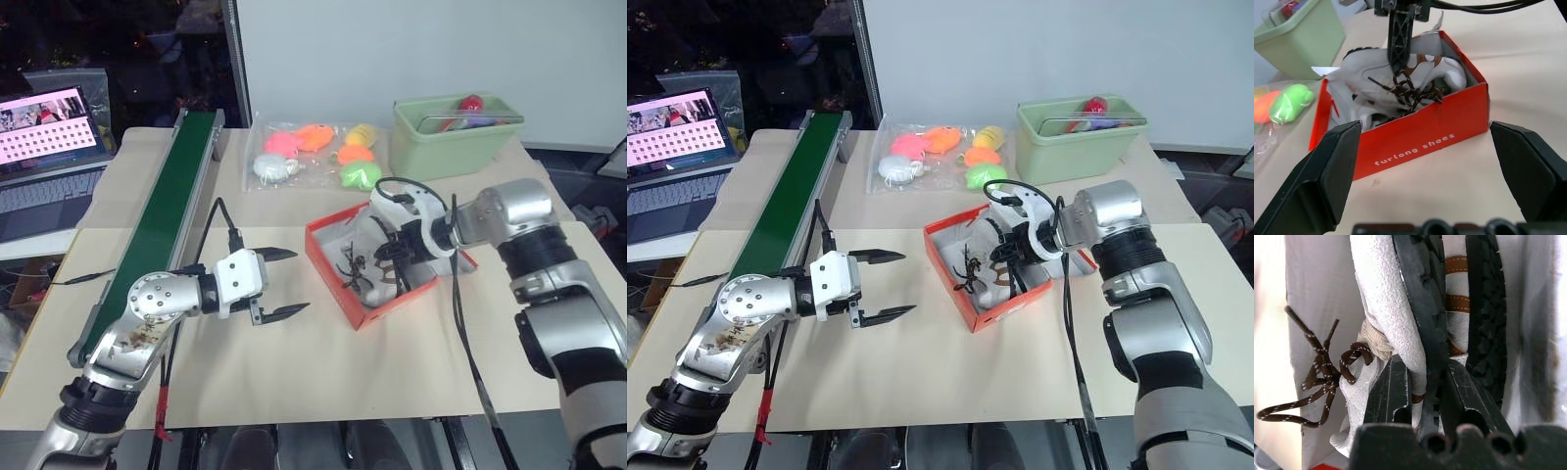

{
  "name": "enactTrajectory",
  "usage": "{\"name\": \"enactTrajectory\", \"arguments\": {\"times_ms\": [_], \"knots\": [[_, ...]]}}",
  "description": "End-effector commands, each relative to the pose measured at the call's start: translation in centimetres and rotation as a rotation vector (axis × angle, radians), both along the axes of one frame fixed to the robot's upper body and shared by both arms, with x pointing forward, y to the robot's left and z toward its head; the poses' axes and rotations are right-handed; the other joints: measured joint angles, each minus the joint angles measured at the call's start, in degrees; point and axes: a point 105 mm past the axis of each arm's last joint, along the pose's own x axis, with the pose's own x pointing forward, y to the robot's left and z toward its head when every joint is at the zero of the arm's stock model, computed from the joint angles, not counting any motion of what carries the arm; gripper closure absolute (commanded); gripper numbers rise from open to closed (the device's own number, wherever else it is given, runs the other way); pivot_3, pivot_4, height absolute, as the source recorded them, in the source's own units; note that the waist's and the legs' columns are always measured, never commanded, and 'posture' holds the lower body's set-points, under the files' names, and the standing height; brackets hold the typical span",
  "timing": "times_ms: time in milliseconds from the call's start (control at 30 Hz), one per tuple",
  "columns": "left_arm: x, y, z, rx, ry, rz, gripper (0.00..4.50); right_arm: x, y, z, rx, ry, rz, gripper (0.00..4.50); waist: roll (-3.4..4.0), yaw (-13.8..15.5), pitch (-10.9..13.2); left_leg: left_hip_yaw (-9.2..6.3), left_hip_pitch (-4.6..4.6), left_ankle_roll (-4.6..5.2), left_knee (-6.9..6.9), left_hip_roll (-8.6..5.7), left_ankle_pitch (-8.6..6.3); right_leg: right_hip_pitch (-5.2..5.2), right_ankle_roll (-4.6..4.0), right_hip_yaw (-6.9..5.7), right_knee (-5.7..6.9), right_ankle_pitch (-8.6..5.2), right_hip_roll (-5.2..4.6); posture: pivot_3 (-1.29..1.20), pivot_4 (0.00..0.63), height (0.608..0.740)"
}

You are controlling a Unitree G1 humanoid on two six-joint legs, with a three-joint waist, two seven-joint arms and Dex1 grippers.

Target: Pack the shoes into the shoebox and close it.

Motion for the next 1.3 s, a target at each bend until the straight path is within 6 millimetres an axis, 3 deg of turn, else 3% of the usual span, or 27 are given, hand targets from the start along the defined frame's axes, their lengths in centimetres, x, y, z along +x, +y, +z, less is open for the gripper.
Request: {"name": "enactTrajectory", "arguments": {"times_ms": [33, 200, 367, 600, 800, 1133, 1200, 1300], "knots": [[-0.3, 0.0, 0.6, 0.001, -0.024, 0.008, 0.03, 1.1, 0.5, 0.7, -0.154, -0.126, 0.143, 3.90, 0.00, 0.0, 0.0, 0.01, 0.02, 0.00, 0.00, 0.00, 0.00, 0.00, 0.00, 0.00, 0.02, 0.00, 0.00, 0.00, 0.150, 0.729], [-0.3, 0.2, 0.5, -0.003, -0.017, 0.035, 0.03, 1.5, 1.5, 1.8, -0.271, -0.238, 0.345, 3.90, 0.00, 0.0, 0.0, 0.01, 0.13, 0.00, 0.02, 0.01, 0.00, 0.04, 0.00, 0.01, 0.13, 0.00, 0.01, 0.00, 0.150, 0.729], [-0.4, 0.2, 0.5, -0.005, -0.016, 0.044, 0.03, 1.3, 2.0, 1.9, -0.288, -0.234, 0.438, 3.90, 0.01, 0.0, 0.0, 0.00, 0.09, 0.00, 0.02, 0.01, 0.00, -0.02, 0.00, 0.01, 0.12, 0.00, 0.00, 0.00, 0.150, 0.729], [-0.2, -0.1, 0.7, -0.013, -0.019, 0.039, 0.03, 0.0, 4.0, -2.0, -0.297, -0.116, 0.553, 3.90, 0.01, 0.0, 0.0, 0.00, 0.13, -0.01, 0.02, 0.02, 0.00, -0.01, -0.01, 0.01, 0.18, 0.00, 0.01, 0.00, 0.150, 0.729], [0.0, -0.5, 0.4, -0.013, -0.015, 0.036, 0.03, 0.4, 5.0, -4.4, -0.296, -0.073, 0.518, 3.90, -0.06, 0.1, -0.1, -0.01, 0.31, -0.01, 0.02, 0.02, 0.00, 0.18, -0.02, 0.00, 0.17, -0.01, 0.01, 0.00, 0.150, 0.729], [0.0, -0.9, 0.6, -0.021, -0.016, 0.028, 0.03, 1.7, 4.2, -5.5, -0.302, -0.081, 0.397, 3.90, -0.24, -0.1, -0.2, 0.01, 0.87, -0.02, 0.00, 0.03, -0.01, 0.63, -0.05, 0.00, 0.24, -0.02, 0.03, 0.00, 0.150, 0.729], [0.0, -0.9, 0.6, -0.021, -0.016, 0.027, 0.00, 1.9, 4.7, -4.9, -0.245, -0.090, 0.360, 3.05, -0.24, -0.1, -0.2, 0.00, 0.96, -0.02, 0.00, 0.04, -0.01, 0.74, -0.05, 0.00, 0.24, -0.02, 0.04, 0.00, 0.150, 0.729], [0.1, -1.0, 0.5, -0.020, -0.016, 0.027, 0.00, 2.4, 5.2, -3.6, -0.197, -0.113, 0.324, 2.21, -0.22, -0.2, -0.2, 0.00, 0.95, -0.02, 0.00, 0.03, -0.01, 0.74, -0.05, 0.01, 0.24, -0.03, 0.03, 0.00, 0.150, 0.729]]}}
